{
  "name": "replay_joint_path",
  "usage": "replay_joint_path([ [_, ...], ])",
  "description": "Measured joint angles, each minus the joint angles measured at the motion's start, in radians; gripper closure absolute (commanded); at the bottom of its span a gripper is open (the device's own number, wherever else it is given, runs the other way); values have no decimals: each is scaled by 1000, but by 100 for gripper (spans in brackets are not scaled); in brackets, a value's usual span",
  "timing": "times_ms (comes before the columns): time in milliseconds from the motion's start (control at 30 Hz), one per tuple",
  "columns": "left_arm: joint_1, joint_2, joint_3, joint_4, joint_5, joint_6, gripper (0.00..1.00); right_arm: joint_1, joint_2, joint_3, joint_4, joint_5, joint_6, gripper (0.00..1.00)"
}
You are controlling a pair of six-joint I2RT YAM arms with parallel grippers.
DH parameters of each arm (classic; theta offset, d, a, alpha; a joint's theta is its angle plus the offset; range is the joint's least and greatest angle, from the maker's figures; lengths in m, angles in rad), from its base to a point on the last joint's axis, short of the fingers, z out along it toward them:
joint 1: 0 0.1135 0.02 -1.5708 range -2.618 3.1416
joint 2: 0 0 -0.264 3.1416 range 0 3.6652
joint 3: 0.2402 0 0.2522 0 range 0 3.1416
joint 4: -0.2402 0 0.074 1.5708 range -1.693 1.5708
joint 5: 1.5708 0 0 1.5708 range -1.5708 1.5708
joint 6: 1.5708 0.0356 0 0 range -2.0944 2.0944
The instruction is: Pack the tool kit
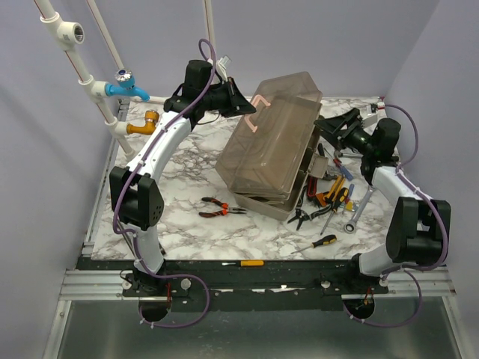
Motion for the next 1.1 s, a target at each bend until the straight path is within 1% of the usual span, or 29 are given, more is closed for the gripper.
replay_joint_path([
  [133, 2, 0, -1, 1, 2, 0, 100, 0, -38, 2, 12, -15, -4, 18],
  [300, 5, 0, -1, 3, 4, 0, 100, 0, -32, 2, 18, -45, 7, 18],
  [467, 5, 0, -4, 7, 7, 0, 100, 29, -31, 2, 20, -56, 14, 20],
  [567, 6, 0, -5, 8, 8, 0, 100, 64, -31, 2, 20, -58, 15, 23],
  [667, 6, 0, -5, 8, 9, 0, 100, 93, -31, 4, 20, -58, 16, 31],
  [700, 6, 0, -5, 8, 9, -1, 95, 100, -31, 5, 20, -59, 18, 35],
  [733, 6, 0, -5, 8, 9, 0, 86, 105, -31, 6, 21, -61, 21, 39],
  [800, 7, 0, -5, 8, 10, 1, 56, 109, -31, 8, 24, -64, 31, 43],
  [833, 7, 0, -5, 8, 11, 3, 44, 109, -31, 8, 26, -65, 37, 44],
  [867, 8, 0, -5, 11, 15, 5, 37, 109, -31, 10, 26, -65, 42, 45],
  [967, 13, -7, -3, 28, 19, 18, 21, 108, -31, 13, 23, -64, 45, 45],
  [1100, 19, -48, -11, 34, -8, 42, 17, 109, -31, 16, 23, -64, 50, 46],
])
